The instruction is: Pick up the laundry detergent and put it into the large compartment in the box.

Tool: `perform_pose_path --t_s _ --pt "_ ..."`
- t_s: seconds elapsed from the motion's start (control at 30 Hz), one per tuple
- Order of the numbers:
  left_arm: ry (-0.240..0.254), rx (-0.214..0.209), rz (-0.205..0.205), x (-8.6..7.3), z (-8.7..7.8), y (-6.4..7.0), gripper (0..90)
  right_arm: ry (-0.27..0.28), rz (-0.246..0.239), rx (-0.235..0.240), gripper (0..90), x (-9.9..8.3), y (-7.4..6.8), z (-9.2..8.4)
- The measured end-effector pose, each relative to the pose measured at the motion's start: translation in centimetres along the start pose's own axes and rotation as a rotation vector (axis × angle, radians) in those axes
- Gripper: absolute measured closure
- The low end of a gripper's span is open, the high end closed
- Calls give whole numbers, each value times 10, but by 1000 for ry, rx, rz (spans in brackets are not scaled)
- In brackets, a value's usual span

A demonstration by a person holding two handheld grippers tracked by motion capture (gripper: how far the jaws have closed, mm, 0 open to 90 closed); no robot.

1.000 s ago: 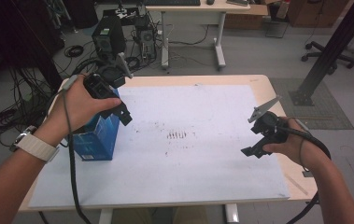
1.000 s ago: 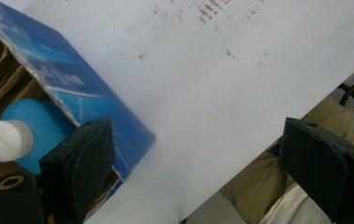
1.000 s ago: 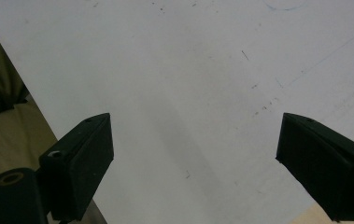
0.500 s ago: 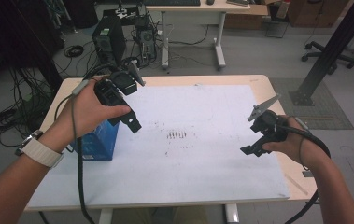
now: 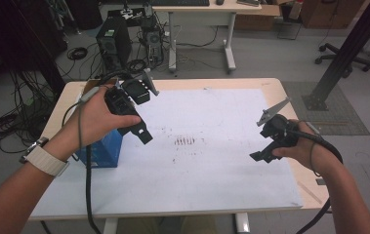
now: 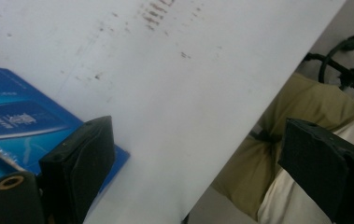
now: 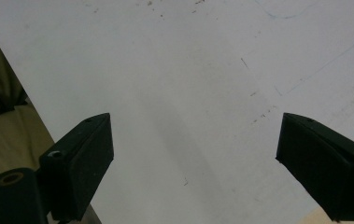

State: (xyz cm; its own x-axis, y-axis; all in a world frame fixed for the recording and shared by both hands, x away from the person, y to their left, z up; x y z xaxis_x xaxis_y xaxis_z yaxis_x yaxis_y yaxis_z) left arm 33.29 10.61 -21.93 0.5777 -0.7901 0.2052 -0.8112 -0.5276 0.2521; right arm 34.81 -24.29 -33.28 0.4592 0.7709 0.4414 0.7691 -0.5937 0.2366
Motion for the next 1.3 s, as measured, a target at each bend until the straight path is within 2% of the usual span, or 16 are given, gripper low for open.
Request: perform_pose_path --t_s 0.17,0.33,0.7,1.07,1.3 --pt "-39 -22 51 2 4 5 113 1 0 0 111 0 0 0" --pt "-64 -34 68 4 7 9 113 0 0 0 111 0 0 0" --pt "-114 -84 138 8 16 17 112 2 0 -2 111 0 0 -1" --pt "-92 -105 196 14 24 21 112 4 1 0 111 0 0 -1" --pt "-80 -104 204 15 26 23 112 4 5 1 111 -3 0 -1"
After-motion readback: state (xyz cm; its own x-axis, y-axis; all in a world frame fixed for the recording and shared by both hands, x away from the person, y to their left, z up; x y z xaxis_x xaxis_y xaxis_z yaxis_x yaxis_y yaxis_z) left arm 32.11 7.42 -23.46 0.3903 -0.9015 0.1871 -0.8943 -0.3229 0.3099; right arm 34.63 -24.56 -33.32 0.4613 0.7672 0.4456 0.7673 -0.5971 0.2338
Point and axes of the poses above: each handheld gripper's, and its own axes: z roughly forward along the jaws, x roughly out of its top, y roughly to its right, the point moved 4 cm from there along z, roughly forward along the jaws, and after that the axes turned 14 degrees about -x, right-handed, at the moved point
